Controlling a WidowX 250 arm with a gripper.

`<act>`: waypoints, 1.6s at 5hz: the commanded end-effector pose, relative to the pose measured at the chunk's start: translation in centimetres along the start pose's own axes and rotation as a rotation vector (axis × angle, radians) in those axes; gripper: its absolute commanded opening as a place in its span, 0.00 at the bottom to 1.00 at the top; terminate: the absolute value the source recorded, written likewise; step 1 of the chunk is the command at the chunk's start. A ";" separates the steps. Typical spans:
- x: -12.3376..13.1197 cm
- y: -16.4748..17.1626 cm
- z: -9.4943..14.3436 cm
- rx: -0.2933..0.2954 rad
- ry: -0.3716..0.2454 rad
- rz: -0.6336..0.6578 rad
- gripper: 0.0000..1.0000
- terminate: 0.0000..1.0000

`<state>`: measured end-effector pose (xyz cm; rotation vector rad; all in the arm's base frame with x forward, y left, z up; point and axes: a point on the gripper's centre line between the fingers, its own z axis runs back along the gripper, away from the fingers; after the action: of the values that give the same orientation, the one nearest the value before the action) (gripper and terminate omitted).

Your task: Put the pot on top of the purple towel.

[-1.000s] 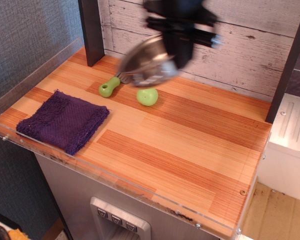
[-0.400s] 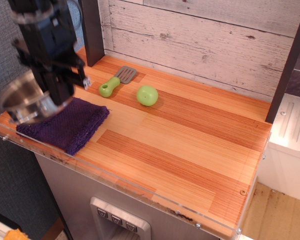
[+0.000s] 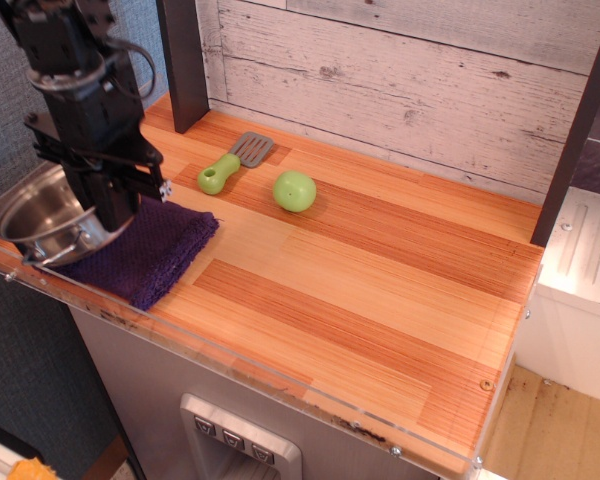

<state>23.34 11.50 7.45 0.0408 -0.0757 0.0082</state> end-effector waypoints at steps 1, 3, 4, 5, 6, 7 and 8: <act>-0.1 0.6 -0.7 0.014 0.028 0.004 0.00 0.00; 2.2 -1.3 -0.3 0.001 -0.013 -0.044 0.00 0.00; 2.9 -2.8 0.1 0.004 -0.026 -0.078 0.00 0.00; 3.2 -4.0 -0.2 0.013 -0.021 -0.104 0.00 0.00; 3.1 -3.9 -0.8 0.008 0.007 -0.084 0.00 0.00; 2.6 -3.5 -1.1 0.010 0.040 -0.048 1.00 0.00; 2.4 -3.5 -0.2 -0.003 0.045 -0.041 1.00 0.00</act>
<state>25.73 7.88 5.19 0.0124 0.0374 -0.0371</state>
